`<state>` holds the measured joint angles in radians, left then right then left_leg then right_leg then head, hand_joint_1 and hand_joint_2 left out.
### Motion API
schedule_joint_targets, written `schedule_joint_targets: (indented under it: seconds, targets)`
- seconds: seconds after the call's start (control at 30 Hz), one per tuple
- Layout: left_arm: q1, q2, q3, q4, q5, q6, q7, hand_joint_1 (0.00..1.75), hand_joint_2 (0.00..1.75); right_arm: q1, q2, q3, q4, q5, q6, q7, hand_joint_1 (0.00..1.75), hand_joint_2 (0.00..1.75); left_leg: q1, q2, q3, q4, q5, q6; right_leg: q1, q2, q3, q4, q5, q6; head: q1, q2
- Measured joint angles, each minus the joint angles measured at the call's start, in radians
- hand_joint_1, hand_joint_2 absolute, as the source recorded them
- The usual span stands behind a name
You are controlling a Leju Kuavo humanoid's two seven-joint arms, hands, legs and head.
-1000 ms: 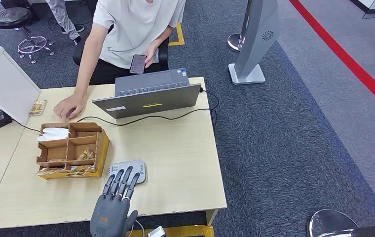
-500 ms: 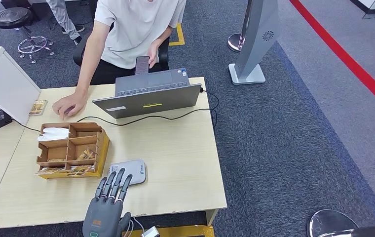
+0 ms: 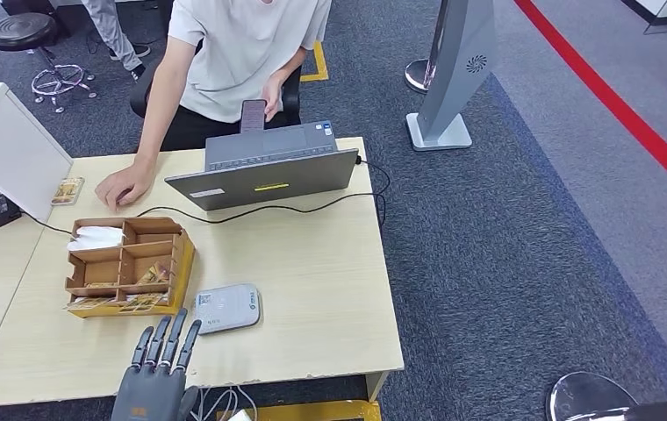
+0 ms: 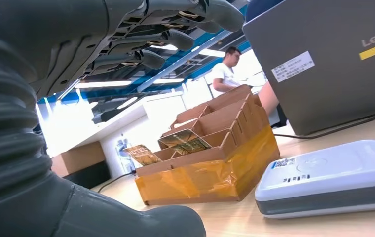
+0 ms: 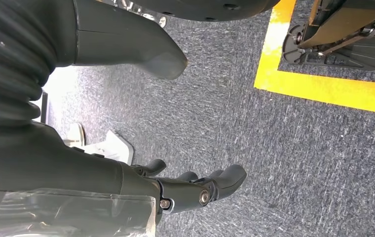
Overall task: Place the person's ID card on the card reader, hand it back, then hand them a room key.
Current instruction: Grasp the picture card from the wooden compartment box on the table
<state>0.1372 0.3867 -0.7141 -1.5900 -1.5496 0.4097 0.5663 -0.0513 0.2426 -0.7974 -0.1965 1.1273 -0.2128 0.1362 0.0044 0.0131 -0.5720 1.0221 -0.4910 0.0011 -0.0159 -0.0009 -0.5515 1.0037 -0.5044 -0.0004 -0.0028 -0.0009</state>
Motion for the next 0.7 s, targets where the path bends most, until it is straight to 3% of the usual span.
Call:
schedule_joint_targets:
  seconds: [0.17, 0.33, 0.7]
  targets:
    - [-0.02, 0.029, -0.029, -0.002, 0.0, 0.008, 0.033, 0.0, 1.75, 0.0, 0.0, 0.0, 0.0, 0.003, 0.0, 0.002, 0.0, 1.75, 0.0, 0.0, 0.0, 0.0, 0.0, 0.0, 0.0, 0.0, 0.0, 0.0, 0.0, 0.0, 0.0, 0.0]
    - [-0.089, 0.091, -0.12, -0.002, 0.0, 0.06, 0.119, 0.0, 1.75, -0.001, -0.001, 0.0, 0.0, 0.021, 0.005, 0.007, 0.0, 1.75, 0.0, -0.001, 0.0, 0.0, 0.0, 0.0, 0.0, -0.001, 0.0, 0.0, 0.0, 0.0, 0.0, 0.0]
    - [-0.139, 0.153, -0.161, 0.001, 0.0, 0.112, 0.126, 0.0, 1.75, -0.002, -0.003, 0.0, 0.0, 0.038, 0.014, 0.009, 0.0, 1.75, 0.0, -0.001, 0.0, 0.0, 0.0, 0.0, 0.0, -0.001, 0.0, 0.0, 0.0, 0.0, 0.0, 0.0]
